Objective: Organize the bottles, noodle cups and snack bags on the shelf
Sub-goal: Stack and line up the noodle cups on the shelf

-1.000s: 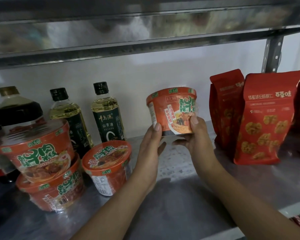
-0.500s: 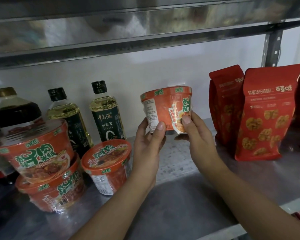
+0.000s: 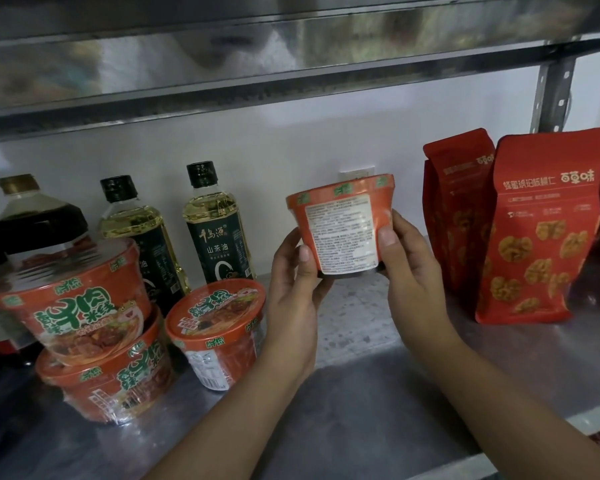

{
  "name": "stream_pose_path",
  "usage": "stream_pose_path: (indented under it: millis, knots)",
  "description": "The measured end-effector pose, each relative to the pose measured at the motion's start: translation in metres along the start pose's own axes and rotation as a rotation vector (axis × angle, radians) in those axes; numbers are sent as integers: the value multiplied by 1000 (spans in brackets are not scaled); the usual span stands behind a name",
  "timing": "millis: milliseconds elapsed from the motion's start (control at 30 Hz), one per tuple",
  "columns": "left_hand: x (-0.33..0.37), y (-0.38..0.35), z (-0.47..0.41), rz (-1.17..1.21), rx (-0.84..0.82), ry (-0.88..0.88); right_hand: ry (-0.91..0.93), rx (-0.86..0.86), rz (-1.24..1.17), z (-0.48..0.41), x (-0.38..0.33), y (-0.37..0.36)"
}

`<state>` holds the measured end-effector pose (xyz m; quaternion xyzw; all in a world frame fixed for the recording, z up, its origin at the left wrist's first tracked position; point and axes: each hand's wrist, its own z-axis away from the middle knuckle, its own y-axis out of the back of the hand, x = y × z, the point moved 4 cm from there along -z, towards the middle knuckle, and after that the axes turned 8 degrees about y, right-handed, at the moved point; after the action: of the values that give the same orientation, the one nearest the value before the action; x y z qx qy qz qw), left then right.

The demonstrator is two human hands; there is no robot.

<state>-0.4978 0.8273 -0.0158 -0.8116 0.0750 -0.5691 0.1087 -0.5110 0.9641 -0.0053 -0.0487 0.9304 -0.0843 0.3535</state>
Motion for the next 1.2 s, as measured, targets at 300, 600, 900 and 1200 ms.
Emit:
stream_pose_path:
  millis: [300, 600, 900, 1200]
  knots:
    - [-2, -9, 3, 59, -102, 112, -12, 6, 65, -1, 9, 3]
    - [-3, -9, 3, 49, -119, 133, -8, 2, 87, -3, 12, 4]
    - [-2, -7, 1, 106, -105, 141, 32, 81, 107, 0, 6, 5]
    - [0, -4, 2, 23, -75, 71, 32, 107, 168, 0, 8, 10]
